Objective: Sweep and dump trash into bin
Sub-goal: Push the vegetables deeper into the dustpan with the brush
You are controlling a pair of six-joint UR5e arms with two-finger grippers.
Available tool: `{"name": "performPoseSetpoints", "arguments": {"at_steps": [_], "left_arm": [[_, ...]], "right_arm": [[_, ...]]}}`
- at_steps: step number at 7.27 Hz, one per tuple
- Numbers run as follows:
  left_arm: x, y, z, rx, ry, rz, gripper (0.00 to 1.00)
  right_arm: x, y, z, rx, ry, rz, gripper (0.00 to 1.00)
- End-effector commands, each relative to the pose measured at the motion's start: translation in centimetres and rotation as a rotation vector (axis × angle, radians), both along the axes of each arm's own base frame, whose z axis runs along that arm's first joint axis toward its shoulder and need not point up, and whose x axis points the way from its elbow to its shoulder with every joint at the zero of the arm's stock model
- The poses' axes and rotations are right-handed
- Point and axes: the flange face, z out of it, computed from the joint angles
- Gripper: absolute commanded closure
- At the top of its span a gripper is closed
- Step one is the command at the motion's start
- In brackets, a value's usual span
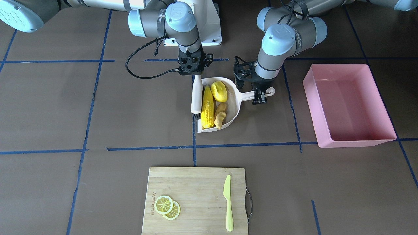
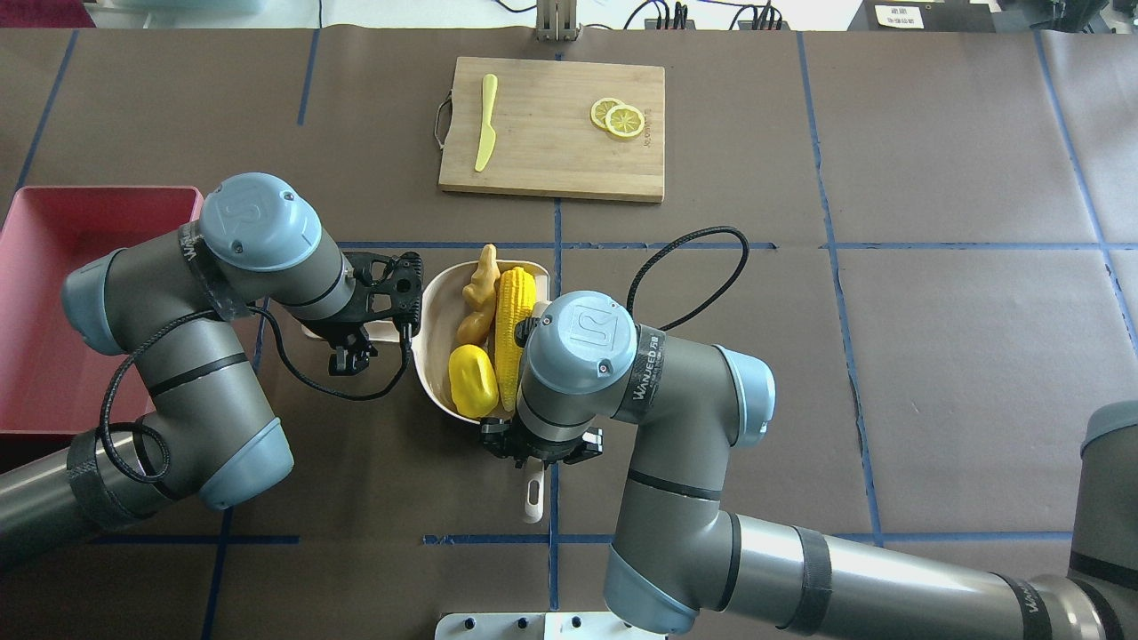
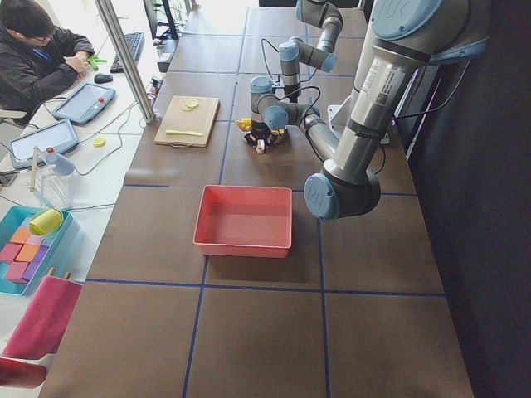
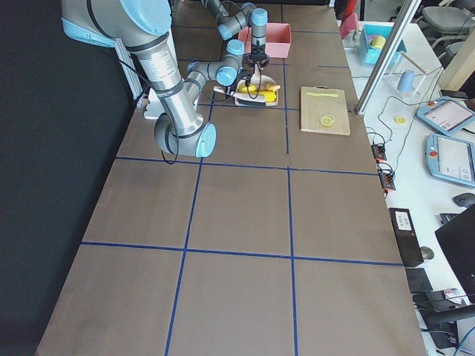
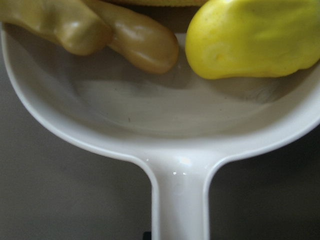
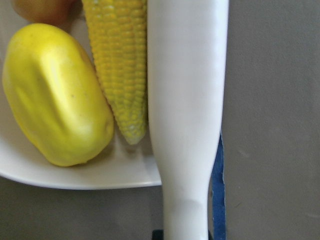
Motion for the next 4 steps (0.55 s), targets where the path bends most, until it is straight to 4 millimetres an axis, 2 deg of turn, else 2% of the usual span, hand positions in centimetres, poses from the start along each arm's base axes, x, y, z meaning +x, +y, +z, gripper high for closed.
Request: {"name": "performPoseSetpoints", "arguments": {"at_steps": [1, 4], "left_arm": [[0.0, 0.0, -0.1, 0.001, 0.001, 0.0, 1.0], [0.0, 0.1, -0.1, 0.001, 0.001, 0.001, 1.0]], "right_arm": [[-0.6, -0.1, -0.9, 0.002, -0.007, -0.001, 1.0], [-0.6, -0.1, -2.0, 0.006, -0.022, 0.001, 1.0]]}}
